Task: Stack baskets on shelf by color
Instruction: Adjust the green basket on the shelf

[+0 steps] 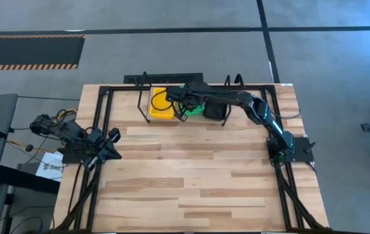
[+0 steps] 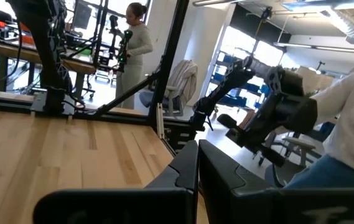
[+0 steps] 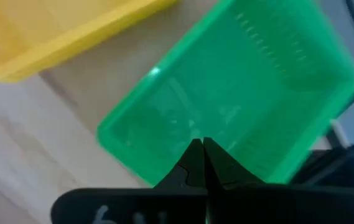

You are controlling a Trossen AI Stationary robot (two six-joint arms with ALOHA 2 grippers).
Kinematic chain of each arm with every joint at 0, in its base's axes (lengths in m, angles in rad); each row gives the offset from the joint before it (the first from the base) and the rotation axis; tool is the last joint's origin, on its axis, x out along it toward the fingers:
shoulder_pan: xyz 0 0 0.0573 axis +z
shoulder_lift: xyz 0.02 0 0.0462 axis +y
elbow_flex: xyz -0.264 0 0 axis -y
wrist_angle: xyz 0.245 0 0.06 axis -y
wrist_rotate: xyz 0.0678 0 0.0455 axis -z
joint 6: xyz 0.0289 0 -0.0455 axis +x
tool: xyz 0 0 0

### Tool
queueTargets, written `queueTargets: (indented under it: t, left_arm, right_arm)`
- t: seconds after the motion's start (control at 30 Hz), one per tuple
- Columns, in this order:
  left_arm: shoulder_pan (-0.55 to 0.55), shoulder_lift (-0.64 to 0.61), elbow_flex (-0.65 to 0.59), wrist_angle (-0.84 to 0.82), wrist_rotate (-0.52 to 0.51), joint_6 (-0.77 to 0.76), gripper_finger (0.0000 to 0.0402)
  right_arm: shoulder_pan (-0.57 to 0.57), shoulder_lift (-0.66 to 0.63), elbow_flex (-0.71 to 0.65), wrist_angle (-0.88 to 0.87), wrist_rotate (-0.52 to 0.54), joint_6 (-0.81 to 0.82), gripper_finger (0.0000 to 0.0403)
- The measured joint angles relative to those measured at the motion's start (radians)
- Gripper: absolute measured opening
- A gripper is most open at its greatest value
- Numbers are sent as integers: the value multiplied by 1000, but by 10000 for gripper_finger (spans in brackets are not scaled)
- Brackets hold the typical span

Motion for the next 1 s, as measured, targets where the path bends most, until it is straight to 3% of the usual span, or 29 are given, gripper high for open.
queueTargets:
  t: [0.2, 1.0]
  left_arm:
    - [0, 0, 0, 0, 0, -1, 0]
    - [0, 0, 0, 0, 1, 4, 0]
  right_arm:
    - [1, 0, -68, 62, -15, 2, 0]
    - [73, -5, -78, 248, -65, 78, 0]
